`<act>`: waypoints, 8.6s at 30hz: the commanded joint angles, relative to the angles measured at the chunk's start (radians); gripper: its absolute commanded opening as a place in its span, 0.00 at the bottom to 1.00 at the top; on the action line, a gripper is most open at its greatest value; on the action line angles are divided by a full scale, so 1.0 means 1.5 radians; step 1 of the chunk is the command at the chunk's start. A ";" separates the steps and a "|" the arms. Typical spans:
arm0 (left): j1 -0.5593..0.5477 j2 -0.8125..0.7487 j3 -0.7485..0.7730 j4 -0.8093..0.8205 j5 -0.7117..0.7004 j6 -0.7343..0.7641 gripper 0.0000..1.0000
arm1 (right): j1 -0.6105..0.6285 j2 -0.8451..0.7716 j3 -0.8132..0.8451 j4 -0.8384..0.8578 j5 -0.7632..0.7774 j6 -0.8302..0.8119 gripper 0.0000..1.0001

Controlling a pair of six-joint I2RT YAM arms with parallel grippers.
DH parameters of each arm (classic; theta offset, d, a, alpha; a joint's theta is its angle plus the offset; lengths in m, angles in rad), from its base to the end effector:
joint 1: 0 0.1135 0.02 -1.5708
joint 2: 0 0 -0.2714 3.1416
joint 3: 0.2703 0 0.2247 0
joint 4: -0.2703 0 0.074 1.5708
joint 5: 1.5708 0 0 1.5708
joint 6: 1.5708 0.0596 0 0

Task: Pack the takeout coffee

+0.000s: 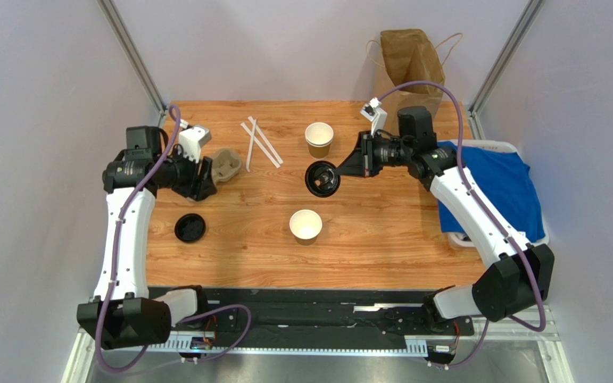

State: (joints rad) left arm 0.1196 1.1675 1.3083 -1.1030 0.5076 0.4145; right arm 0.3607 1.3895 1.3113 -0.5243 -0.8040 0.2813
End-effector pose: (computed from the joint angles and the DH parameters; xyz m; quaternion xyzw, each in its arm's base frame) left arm 0.1936 -0.0059 0.3495 0.2101 0.9024 -0.1545 0.3430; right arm 0.2531 0.1413 0.3580 -0.2143 0.8066 0.4638 0.2972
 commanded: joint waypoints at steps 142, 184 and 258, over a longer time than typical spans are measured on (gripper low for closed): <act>-0.622 0.265 -0.025 0.288 -0.331 -0.240 0.00 | 0.050 -0.298 -0.377 0.059 0.112 0.096 1.00; -0.625 0.294 0.013 0.233 -0.334 -0.243 0.00 | 0.049 -0.271 -0.360 0.057 0.101 0.051 1.00; -0.366 0.295 -0.243 0.475 0.233 -0.545 0.03 | 0.138 0.256 -0.219 0.225 -0.065 0.208 0.08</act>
State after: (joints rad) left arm -0.4313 1.5955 0.9421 -0.3508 0.9569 -0.4549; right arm 0.5804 1.7088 0.9886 -0.1650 -0.9386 0.6308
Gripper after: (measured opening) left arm 0.039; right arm 0.091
